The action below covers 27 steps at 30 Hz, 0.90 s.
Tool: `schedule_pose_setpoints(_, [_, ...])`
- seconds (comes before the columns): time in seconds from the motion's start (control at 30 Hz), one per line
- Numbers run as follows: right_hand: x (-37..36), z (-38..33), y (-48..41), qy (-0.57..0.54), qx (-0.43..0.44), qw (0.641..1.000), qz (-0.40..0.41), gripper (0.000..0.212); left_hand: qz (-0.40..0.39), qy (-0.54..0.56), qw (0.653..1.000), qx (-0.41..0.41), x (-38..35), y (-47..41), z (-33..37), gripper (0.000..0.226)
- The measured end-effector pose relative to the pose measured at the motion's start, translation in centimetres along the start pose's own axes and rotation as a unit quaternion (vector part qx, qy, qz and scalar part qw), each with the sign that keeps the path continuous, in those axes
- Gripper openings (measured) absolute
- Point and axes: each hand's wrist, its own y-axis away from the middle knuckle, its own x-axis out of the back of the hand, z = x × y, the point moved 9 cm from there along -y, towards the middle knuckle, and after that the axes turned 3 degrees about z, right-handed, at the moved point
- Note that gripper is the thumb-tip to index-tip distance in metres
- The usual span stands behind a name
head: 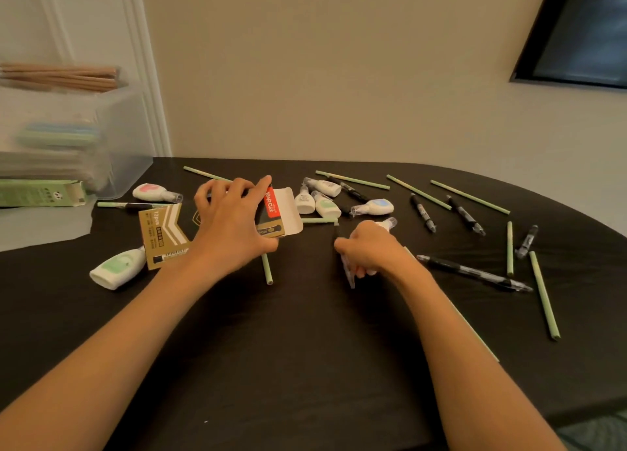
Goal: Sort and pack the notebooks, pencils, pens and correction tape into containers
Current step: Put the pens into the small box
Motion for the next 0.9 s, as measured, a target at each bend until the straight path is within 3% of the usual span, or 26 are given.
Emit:
schedule_pose_setpoints(0.1, [0.6,-1.1,0.7,-0.188,0.036,0.982,-0.002,0.025,0.0,-0.01,1.0,0.01,0.1,0.0,-0.1,0.091])
schedule_pose_setpoints(0.23, [1.8,-3.1,1.4,-0.311,0.152,0.938,0.019,0.023,0.003,-0.004,0.999,0.039,0.5,-0.2,-1.1,0.091])
schedule_pose_setpoints(0.33, [2.0,-3.5,1.6,-0.289,0.175,0.94,0.042,0.02,0.0,0.018,0.999,0.032,0.8,-0.1,-1.2,0.091])
schedule_pose_setpoints(0.43, [1.5,-4.1,1.7,-0.261,0.191,0.945,0.047,0.019,-0.014,0.025,0.999,-0.03,0.9,0.3,0.2,0.091])
schedule_pose_setpoints(0.57, [0.2,-5.1,1.7,-0.322,0.179,0.93,-0.022,0.022,-0.05,0.015,0.995,-0.083,0.4,0.7,1.8,0.091])
schedule_pose_setpoints(0.73, [1.6,-5.0,1.7,-0.369,0.206,0.904,0.07,0.01,-0.04,0.048,0.996,-0.065,1.0,0.7,1.1,0.09])
schedule_pose_setpoints(0.9, [-0.1,-8.1,2.7,-0.185,0.293,0.932,0.107,0.01,-0.024,0.079,0.992,-0.092,1.4,0.9,2.1,0.088])
